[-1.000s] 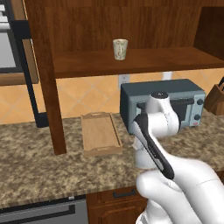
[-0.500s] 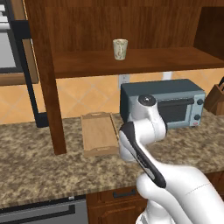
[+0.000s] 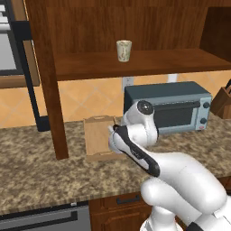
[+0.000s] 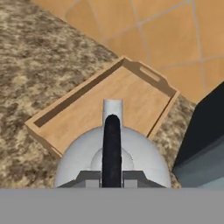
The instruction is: Pick the kettle from the counter and place it on the tray. Then pick the mug from the cabinet and place it on the tray. Then close the cabinet doors.
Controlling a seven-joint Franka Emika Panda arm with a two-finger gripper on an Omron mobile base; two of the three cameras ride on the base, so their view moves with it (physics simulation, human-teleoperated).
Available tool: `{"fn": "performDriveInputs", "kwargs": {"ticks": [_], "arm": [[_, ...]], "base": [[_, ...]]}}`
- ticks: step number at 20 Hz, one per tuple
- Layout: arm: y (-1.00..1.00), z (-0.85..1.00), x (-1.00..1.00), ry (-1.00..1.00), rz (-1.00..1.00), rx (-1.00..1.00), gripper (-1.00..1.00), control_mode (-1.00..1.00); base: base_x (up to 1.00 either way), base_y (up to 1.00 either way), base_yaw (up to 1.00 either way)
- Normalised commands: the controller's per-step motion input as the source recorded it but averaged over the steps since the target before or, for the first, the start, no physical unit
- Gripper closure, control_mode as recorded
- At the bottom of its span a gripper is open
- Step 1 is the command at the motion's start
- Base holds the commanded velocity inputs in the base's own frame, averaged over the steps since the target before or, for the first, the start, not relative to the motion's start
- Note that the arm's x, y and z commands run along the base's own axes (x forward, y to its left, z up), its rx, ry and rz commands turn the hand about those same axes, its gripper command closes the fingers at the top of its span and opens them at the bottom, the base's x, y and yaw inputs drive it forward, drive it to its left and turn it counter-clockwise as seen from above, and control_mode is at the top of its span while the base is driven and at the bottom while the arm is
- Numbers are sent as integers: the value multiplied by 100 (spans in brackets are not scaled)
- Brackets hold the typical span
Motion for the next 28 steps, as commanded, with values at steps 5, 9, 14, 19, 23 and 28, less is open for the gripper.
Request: {"fn": "performDriveInputs", "kwargs": {"ticks": [5,9,14,19,23,28], "arm": [[32,1,64,-3,-1,20,100,-100],[41,0,62,0,-17,10,100,-100],[38,0,63,0,-25,0,100,-100],[9,0,58,2,-19,0,100,-100],[22,2,54,2,-3,0,100,-100],[12,0,50,12,0,0,100,-100]], "base": [[0,0,0],[0,0,0],[0,0,0],[0,0,0],[0,0,0],[0,0,0]]}}
